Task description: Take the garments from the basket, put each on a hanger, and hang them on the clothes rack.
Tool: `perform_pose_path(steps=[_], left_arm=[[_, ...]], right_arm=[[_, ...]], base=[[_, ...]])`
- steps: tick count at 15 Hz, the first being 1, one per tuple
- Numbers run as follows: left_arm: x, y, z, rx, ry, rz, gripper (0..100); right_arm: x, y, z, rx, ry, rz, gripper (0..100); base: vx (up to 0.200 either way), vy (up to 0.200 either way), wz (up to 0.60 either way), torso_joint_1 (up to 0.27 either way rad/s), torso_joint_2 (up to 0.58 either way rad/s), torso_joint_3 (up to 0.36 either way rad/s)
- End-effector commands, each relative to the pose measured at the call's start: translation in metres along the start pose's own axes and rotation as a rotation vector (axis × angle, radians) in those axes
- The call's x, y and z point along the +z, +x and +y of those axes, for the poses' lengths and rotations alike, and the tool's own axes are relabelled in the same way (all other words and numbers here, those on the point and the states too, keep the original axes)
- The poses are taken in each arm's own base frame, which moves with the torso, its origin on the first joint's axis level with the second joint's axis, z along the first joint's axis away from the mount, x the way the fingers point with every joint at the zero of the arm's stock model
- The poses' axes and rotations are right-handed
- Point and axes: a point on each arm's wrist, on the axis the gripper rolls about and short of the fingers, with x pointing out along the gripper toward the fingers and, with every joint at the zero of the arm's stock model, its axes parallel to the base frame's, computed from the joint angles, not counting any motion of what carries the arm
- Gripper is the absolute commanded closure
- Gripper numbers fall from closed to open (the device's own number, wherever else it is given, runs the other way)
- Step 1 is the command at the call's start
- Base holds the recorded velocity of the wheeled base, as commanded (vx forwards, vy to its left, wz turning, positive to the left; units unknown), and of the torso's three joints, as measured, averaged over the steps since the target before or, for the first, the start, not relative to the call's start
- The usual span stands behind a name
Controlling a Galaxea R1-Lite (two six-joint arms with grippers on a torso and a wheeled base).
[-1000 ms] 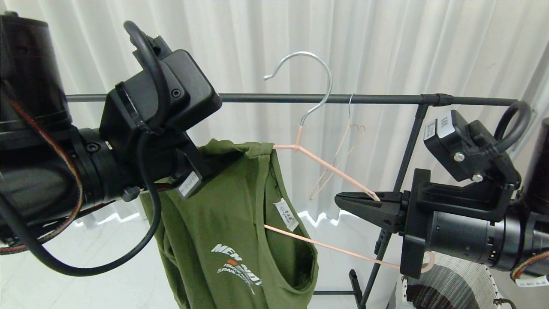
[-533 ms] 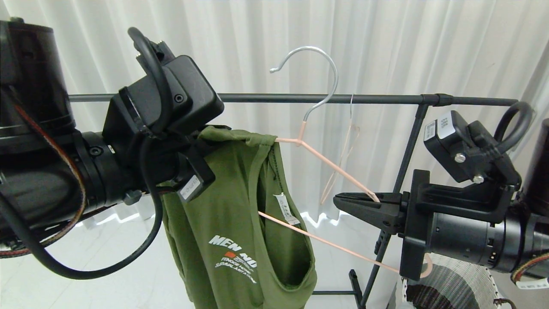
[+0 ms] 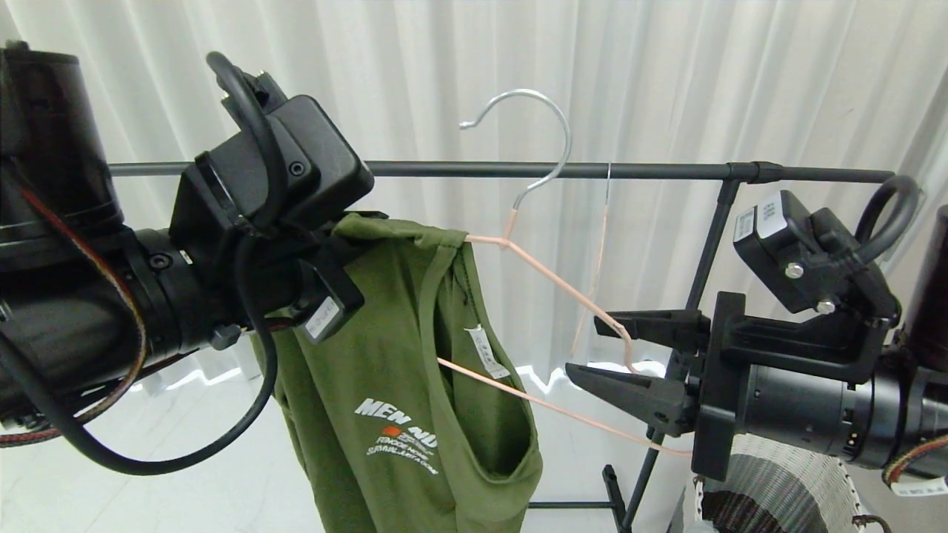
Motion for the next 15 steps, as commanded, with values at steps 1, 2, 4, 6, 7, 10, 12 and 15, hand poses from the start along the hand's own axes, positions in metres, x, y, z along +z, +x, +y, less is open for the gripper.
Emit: perform_pose_path(steps=[1,2,4,6,7,10,12,15], left_arm=[[-0.006,0.002,0.001,0.020,-0.002,0.018,100],[-0.012,0.003,0.005,0.068,-0.008,0.039,100],[-0.021,0.002,0.012,0.157,-0.017,0.128,100],[-0.025,0.000,0.017,0.242,-0.056,0.200,100],[-0.026,0.001,0.020,0.325,-0.138,0.253,100],[-0.022,0.007,0.024,0.409,-0.337,0.247,100],[-0.018,0.007,0.027,0.411,-0.372,0.218,100],[-0.001,0.005,0.038,0.374,-0.448,0.058,100]], right_arm=[[0.000,0.000,-0.002,-0.011,0.001,0.000,0],[0.000,-0.001,-0.007,-0.030,0.003,-0.003,0],[0.002,-0.003,-0.017,-0.073,0.006,-0.011,0],[0.007,-0.004,-0.026,-0.112,0.007,-0.025,0],[0.009,-0.005,-0.032,-0.140,0.008,-0.032,0],[0.008,-0.004,-0.042,-0.200,0.016,-0.020,0],[0.003,0.002,-0.043,-0.224,0.020,0.000,0],[-0.005,0.016,-0.037,-0.191,0.038,0.036,0]], base=[[0.000,0.000,0.00,0.000,0.00,0.000],[0.000,0.000,0.00,0.000,0.00,0.000],[0.000,0.000,0.00,0.000,0.00,0.000],[0.000,0.000,0.00,0.000,0.00,0.000],[0.000,0.000,0.00,0.000,0.00,0.000],[0.000,0.000,0.00,0.000,0.00,0.000],[0.000,0.000,0.00,0.000,0.00,0.000],[0.000,0.000,0.00,0.000,0.00,0.000]])
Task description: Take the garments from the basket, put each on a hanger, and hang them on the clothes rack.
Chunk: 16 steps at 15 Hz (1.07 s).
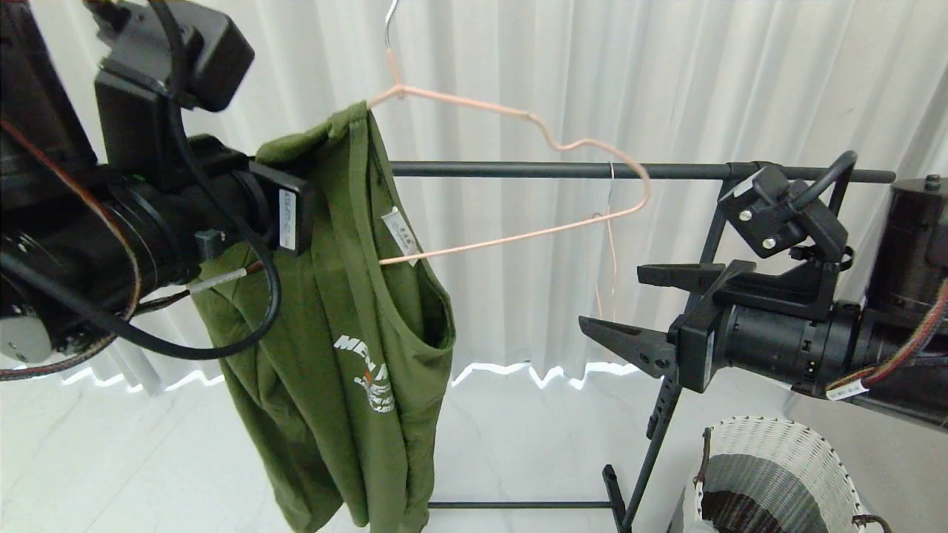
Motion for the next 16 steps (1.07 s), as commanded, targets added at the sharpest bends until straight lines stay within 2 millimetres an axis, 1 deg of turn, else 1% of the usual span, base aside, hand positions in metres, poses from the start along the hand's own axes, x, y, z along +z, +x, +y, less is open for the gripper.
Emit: perform_pose_path(steps=[1,4,5,6,8,10,13,14,16], left_arm=[[0.006,0.001,0.001,-0.005,-0.018,-0.044,100],[0.014,-0.004,-0.008,-0.048,-0.054,-0.095,100],[0.018,-0.007,-0.015,-0.078,-0.071,-0.108,100],[0.018,-0.006,-0.019,-0.093,-0.069,-0.108,100],[0.018,-0.004,-0.021,-0.095,-0.070,-0.106,100],[0.016,-0.005,-0.022,-0.095,-0.067,-0.098,100],[0.017,-0.006,-0.021,-0.093,-0.071,-0.100,100],[0.017,-0.006,-0.021,-0.094,-0.072,-0.102,100],[0.018,-0.008,-0.023,-0.105,-0.071,-0.106,100]], right_arm=[[-0.008,0.011,0.008,0.035,0.010,0.035,0],[-0.011,0.023,0.017,0.061,0.017,0.014,0],[-0.013,0.031,0.024,0.068,0.013,0.008,0],[-0.011,0.036,0.031,0.072,0.021,-0.007,0],[-0.009,0.049,0.038,0.063,0.042,-0.017,0],[-0.010,0.063,0.039,0.040,0.051,-0.026,0],[-0.019,0.082,0.038,-0.005,0.066,0.000,0],[-0.021,0.086,0.039,-0.010,0.073,0.009,0],[-0.020,0.089,0.039,-0.009,0.076,0.003,0]], base=[[0.000,0.000,0.00,0.000,0.00,0.000],[0.000,0.000,0.00,0.000,0.00,0.000],[0.000,0.000,0.00,0.000,0.00,0.000],[0.000,0.000,0.00,0.000,0.00,0.000],[0.000,0.000,0.00,0.000,0.00,0.000],[0.000,0.000,0.00,0.000,0.00,0.000],[0.000,0.000,0.00,0.000,0.00,0.000],[0.000,0.000,0.00,0.000,0.00,0.000],[0.000,0.000,0.00,0.000,0.00,0.000]])
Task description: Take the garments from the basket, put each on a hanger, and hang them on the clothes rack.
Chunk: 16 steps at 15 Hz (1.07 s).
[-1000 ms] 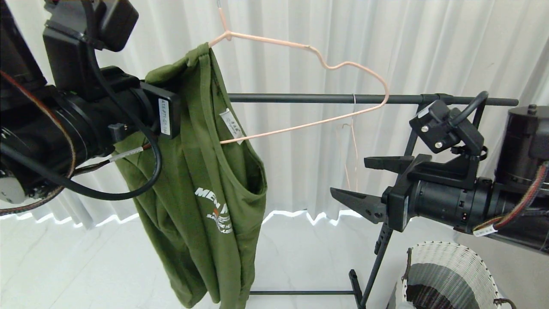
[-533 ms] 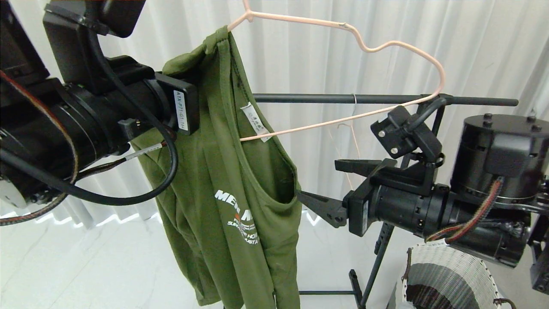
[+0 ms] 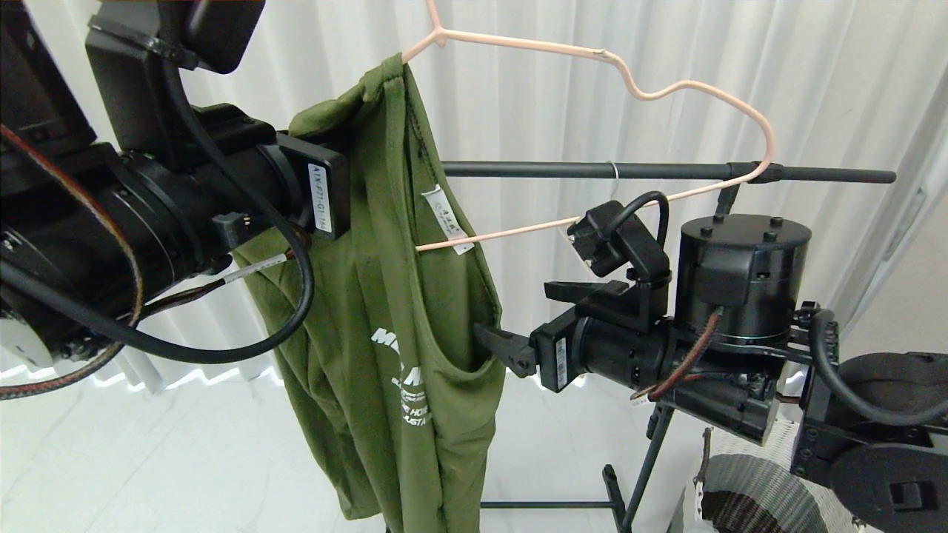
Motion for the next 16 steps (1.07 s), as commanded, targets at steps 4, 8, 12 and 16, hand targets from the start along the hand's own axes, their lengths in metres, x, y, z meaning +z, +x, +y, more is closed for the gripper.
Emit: perform_pose_path(steps=[4,8,12,16], left_arm=[[-0.001,0.000,-0.002,-0.008,0.001,0.002,100],[0.000,-0.001,-0.001,-0.001,0.002,0.002,100],[-0.017,0.001,0.014,0.077,0.051,0.062,100],[-0.036,-0.003,0.027,0.132,0.174,0.112,100]], right_arm=[[-0.008,0.009,0.000,-0.008,-0.002,0.026,0],[-0.013,0.007,-0.005,-0.056,-0.001,0.039,100],[0.000,-0.006,-0.026,-0.126,0.012,-0.001,100],[0.018,-0.023,-0.053,-0.206,0.024,-0.066,100]], base=[[0.000,0.000,0.00,0.000,0.00,0.000],[0.000,0.000,0.00,0.000,0.00,0.000],[0.000,0.000,0.00,0.000,0.00,0.000],[0.000,0.000,0.00,0.000,0.00,0.000]])
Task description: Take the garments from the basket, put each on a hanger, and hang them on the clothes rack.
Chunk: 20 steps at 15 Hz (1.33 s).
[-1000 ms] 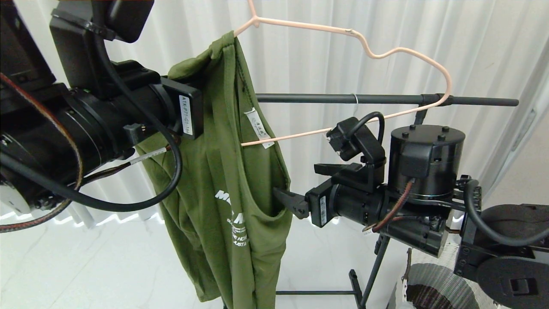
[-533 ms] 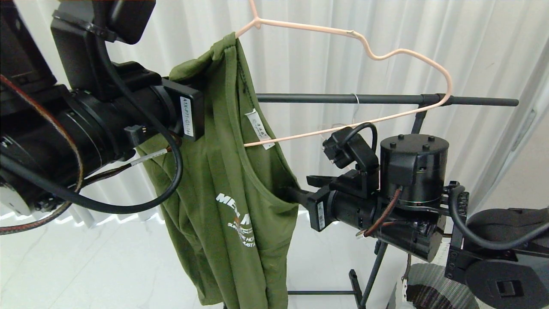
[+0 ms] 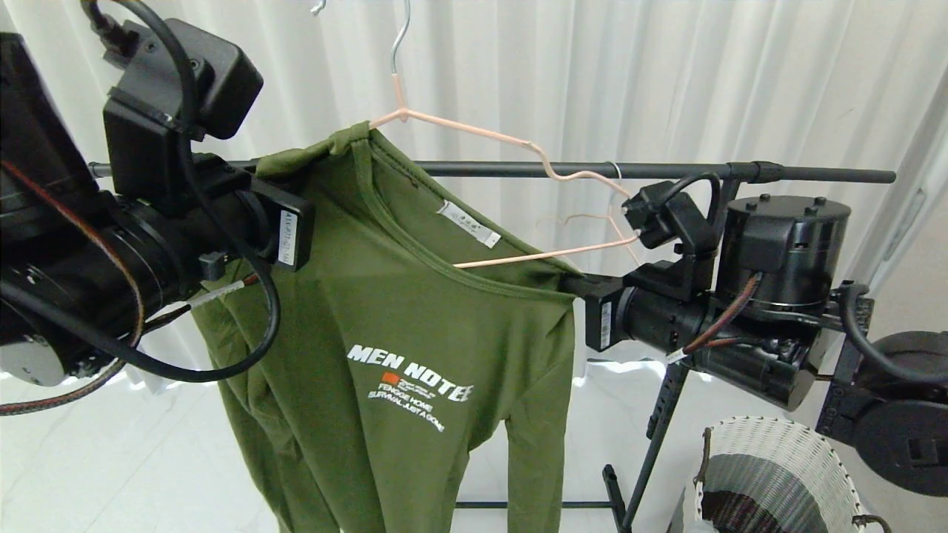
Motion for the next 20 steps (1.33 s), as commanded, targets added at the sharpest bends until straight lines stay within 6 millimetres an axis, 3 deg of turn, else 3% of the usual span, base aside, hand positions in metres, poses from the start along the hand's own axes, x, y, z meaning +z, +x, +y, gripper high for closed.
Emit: perform_pose_path(steps=[1,8,15,17,20], left_arm=[[-0.008,0.000,0.004,0.029,0.007,0.012,100],[-0.025,0.002,0.007,0.051,0.065,0.065,100],[-0.037,0.006,0.009,0.066,0.121,0.108,100],[-0.039,0.010,0.007,0.060,0.124,0.115,100],[-0.039,0.018,0.004,0.077,0.112,0.089,100]], right_arm=[[0.012,-0.008,-0.013,-0.036,0.008,-0.041,100],[0.020,-0.009,-0.028,-0.081,0.014,-0.068,100],[0.033,-0.012,-0.027,-0.061,0.012,-0.110,100],[0.046,-0.017,-0.025,-0.024,0.011,-0.141,100],[0.049,-0.029,-0.015,0.045,0.008,-0.119,100]], base=[[0.000,0.000,0.00,0.000,0.00,0.000],[0.000,0.000,0.00,0.000,0.00,0.000],[0.000,0.000,0.00,0.000,0.00,0.000],[0.000,0.000,0.00,0.000,0.00,0.000],[0.000,0.000,0.00,0.000,0.00,0.000]])
